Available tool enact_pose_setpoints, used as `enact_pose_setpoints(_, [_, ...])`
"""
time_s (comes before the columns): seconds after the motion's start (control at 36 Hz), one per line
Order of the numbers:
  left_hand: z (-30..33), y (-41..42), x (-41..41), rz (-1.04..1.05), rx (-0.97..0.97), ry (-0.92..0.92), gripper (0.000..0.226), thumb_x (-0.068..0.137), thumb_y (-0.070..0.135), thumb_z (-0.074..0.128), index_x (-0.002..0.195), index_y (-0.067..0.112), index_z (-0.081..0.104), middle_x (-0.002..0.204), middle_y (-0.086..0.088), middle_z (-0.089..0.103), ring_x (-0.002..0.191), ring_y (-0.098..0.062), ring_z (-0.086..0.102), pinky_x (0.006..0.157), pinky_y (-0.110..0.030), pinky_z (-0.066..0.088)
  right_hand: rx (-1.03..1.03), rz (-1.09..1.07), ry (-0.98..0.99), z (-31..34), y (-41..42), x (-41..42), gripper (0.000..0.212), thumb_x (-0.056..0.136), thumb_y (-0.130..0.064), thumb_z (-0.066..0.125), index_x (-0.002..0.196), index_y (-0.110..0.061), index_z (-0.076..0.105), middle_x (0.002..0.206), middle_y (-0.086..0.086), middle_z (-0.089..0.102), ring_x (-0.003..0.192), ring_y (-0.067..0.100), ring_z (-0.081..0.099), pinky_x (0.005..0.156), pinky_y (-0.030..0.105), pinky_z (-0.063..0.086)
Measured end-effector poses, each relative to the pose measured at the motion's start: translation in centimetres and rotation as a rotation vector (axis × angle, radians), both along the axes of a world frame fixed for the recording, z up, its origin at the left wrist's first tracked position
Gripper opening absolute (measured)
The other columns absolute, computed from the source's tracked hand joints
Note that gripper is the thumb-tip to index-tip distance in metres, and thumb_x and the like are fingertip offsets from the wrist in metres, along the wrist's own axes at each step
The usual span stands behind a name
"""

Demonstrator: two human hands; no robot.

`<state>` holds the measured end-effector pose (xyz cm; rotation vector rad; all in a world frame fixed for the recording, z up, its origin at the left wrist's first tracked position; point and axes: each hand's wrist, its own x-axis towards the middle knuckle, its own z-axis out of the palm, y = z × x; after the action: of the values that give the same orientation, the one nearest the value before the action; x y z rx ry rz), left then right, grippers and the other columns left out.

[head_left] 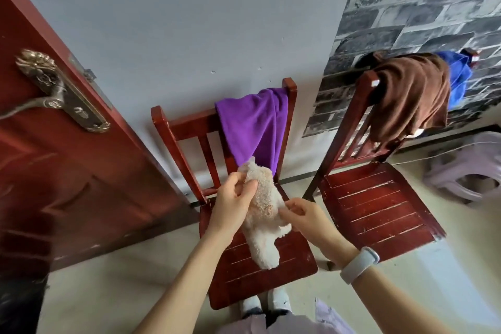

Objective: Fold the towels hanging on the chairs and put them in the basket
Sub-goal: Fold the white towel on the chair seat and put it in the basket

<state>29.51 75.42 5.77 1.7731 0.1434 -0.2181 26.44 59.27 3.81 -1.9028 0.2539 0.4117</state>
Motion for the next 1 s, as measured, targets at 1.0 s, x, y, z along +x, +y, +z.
enact_pose_setpoints(1.0, [-1.6,0.9,-0.5,-0.091,-0.231,0.294,0.046,0.061,0.027,0.082,0.095,0.021,0.051,0.105,-0.005,0.06,0.096,-0.019,0.061,0.082,-0.036,0.047,-0.214,-0.402,-0.334,0.7,-4.7,1.2,0.015,0.095,-0.014,0.046,0.096,-0.01,0.06,0.075,-0.01,0.055,0.063,0.001,0.051,0.054,0.003,0.041])
